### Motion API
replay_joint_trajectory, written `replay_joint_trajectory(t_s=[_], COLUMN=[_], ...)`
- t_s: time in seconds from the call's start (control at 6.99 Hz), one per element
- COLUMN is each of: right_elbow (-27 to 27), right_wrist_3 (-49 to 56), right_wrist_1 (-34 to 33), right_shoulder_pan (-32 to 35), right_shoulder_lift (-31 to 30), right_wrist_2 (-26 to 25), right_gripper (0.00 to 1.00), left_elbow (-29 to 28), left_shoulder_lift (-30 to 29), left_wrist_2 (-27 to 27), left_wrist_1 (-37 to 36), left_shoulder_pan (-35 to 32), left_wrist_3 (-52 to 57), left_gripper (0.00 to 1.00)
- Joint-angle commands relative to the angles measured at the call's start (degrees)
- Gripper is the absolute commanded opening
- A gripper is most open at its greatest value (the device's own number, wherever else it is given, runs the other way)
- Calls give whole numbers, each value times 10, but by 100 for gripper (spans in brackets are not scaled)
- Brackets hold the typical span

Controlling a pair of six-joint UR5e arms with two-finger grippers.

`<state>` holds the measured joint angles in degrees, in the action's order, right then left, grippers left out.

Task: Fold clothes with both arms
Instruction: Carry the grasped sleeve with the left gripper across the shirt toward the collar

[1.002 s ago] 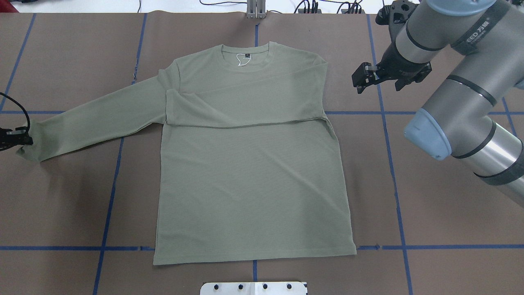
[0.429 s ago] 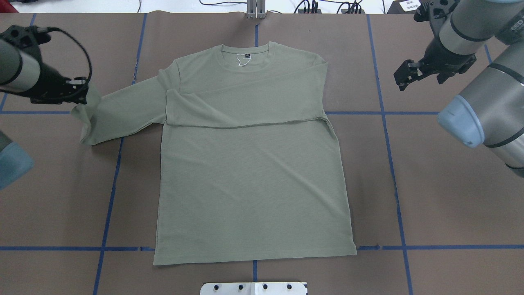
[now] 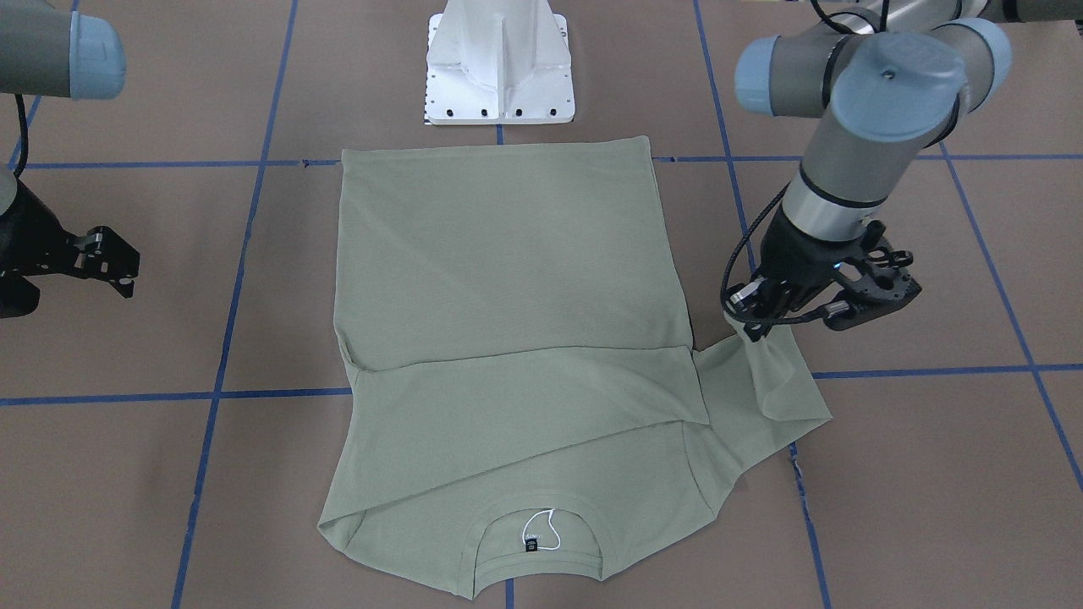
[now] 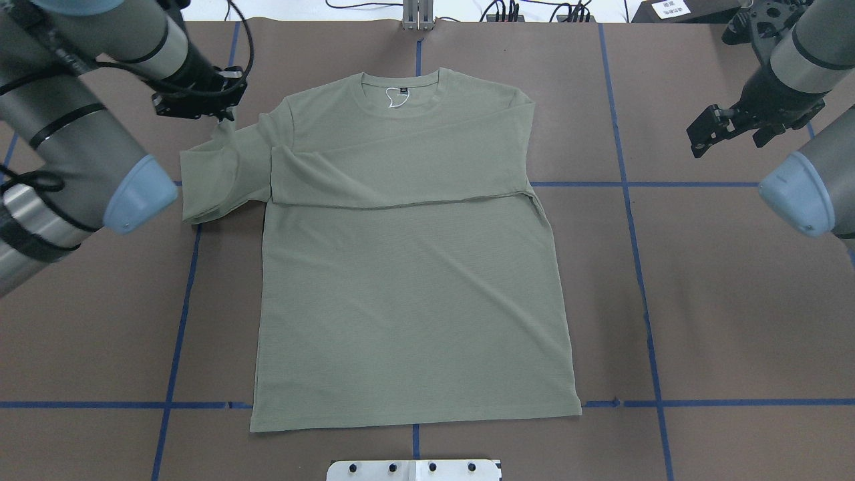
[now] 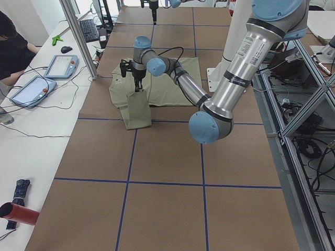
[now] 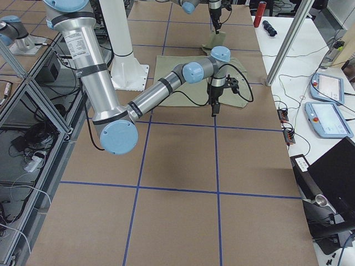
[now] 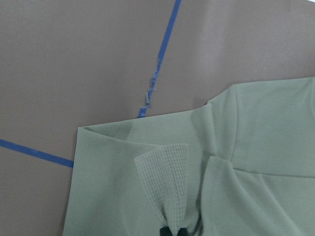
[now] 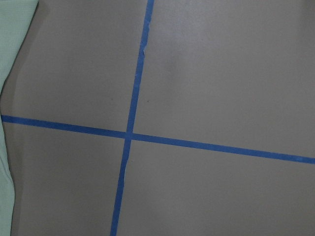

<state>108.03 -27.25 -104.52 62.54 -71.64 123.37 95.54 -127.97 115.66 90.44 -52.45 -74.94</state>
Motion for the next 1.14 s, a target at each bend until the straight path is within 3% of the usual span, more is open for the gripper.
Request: replay_joint_trajectory(t_s=[0.0, 0.29, 0.57, 1.0], right_elbow=[-1, -3, -4, -4], right_wrist_3=[3, 1, 0, -6], right_wrist_1=[0, -1, -1, 0], right_shoulder_pan=[4, 3, 3, 2], right_shoulder_lift=[-9, -11, -10, -7], right_wrist_2=[5, 5, 13, 14], right_gripper=[100, 100, 100, 100], left_elbow=[-92, -132, -154, -302], left_shoulder_lift=[-133, -224, -241, -251], left_wrist_2=[13, 13, -10, -59], left_wrist_1=[23, 44, 81, 239], left_shoulder_pan=[34, 73, 145, 181], left_wrist_3=[-105, -194, -255, -292], left_gripper=[0, 0, 0, 0])
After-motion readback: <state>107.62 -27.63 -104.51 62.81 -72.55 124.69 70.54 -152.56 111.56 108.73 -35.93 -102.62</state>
